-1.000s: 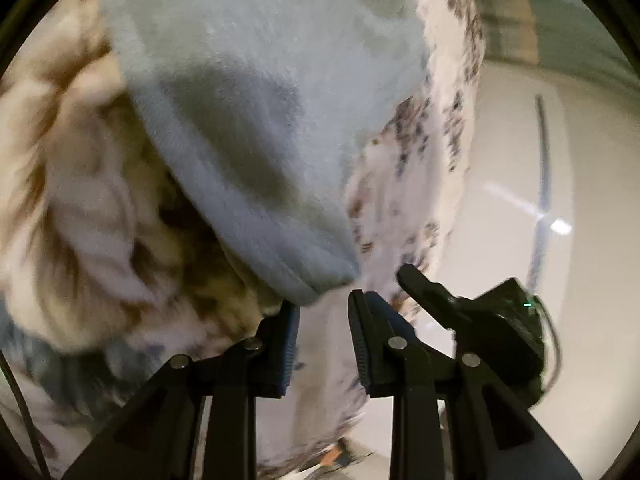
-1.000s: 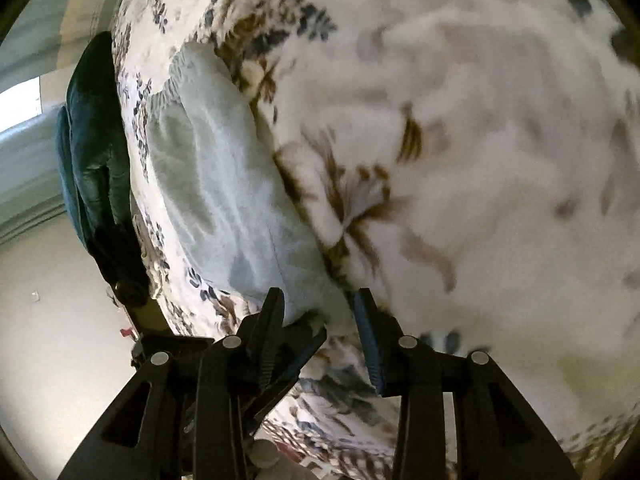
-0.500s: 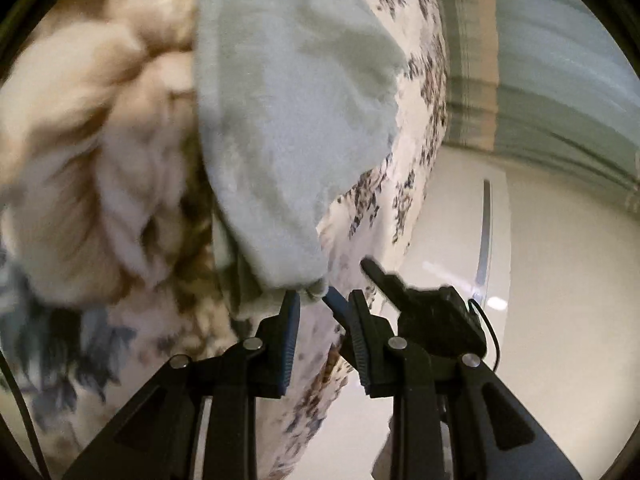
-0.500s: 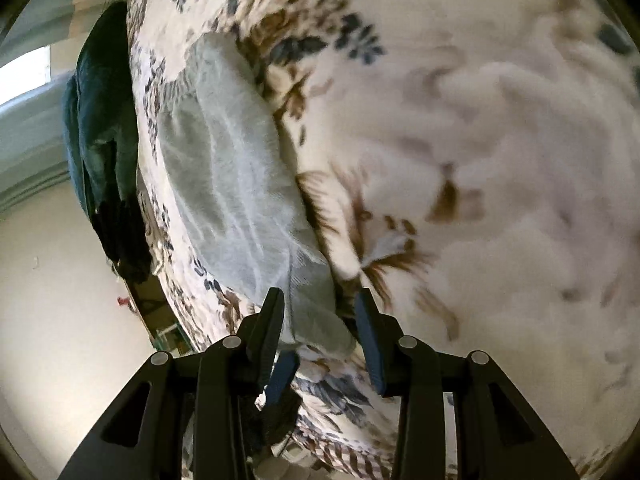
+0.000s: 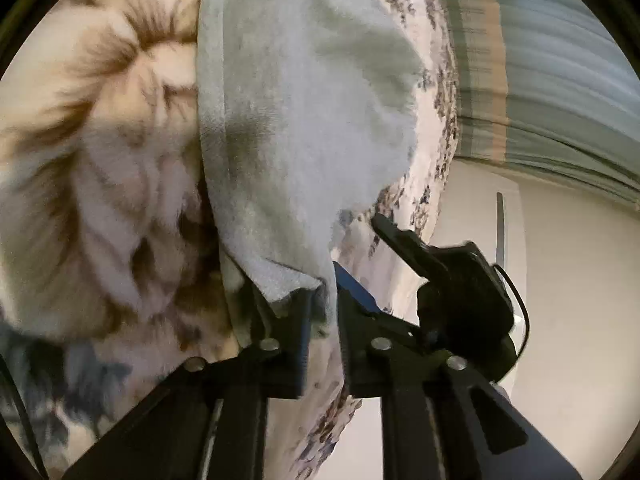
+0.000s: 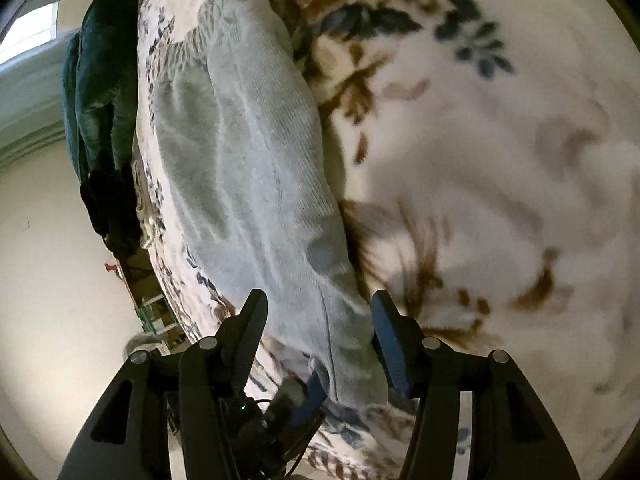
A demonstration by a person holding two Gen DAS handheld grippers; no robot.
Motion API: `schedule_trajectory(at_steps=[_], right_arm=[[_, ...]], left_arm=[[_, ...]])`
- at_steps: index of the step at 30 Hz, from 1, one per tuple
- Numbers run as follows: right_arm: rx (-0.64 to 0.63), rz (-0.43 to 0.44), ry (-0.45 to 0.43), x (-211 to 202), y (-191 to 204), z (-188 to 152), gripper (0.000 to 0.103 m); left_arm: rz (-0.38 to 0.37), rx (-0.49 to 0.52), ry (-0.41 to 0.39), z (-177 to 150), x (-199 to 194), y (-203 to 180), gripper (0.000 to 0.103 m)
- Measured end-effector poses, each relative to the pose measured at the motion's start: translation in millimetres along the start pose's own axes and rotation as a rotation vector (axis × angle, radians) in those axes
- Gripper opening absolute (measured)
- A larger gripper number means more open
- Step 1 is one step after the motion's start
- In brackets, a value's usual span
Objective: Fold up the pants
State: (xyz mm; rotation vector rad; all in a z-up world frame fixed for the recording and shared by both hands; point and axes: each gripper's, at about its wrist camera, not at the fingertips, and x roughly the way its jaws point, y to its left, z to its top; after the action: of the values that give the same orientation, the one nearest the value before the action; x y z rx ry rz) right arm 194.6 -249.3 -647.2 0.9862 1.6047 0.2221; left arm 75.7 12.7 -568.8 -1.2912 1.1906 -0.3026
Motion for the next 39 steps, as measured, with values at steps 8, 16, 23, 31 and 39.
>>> schedule_trajectory(at_steps=[8, 16, 23, 31, 39], right_arm=[[-0.038, 0.005, 0.052, -4, 0, -21, 0.057], [-0.003, 0.023, 0.034, -14, -10, -14, 0.057], [0.001, 0.012, 0.010, -21, -10, -5, 0.057], [0.024, 0.014, 0.021, -16, -15, -4, 0.057], [-0.054, 0.006, -0.004, -5, 6, 6, 0.057]], left_arm=[[-0.052, -0.053, -0.012, -8, -22, 6, 0.012], [-0.151, -0.218, -0.053, 12, -19, 58, 0.036], [-0.198, -0.251, 0.006, 8, 2, 62, 0.036], [-0.201, -0.266, -0.027, 1, -5, 57, 0.034], [-0.124, -0.107, 0.012, -1, -2, 25, 0.010]])
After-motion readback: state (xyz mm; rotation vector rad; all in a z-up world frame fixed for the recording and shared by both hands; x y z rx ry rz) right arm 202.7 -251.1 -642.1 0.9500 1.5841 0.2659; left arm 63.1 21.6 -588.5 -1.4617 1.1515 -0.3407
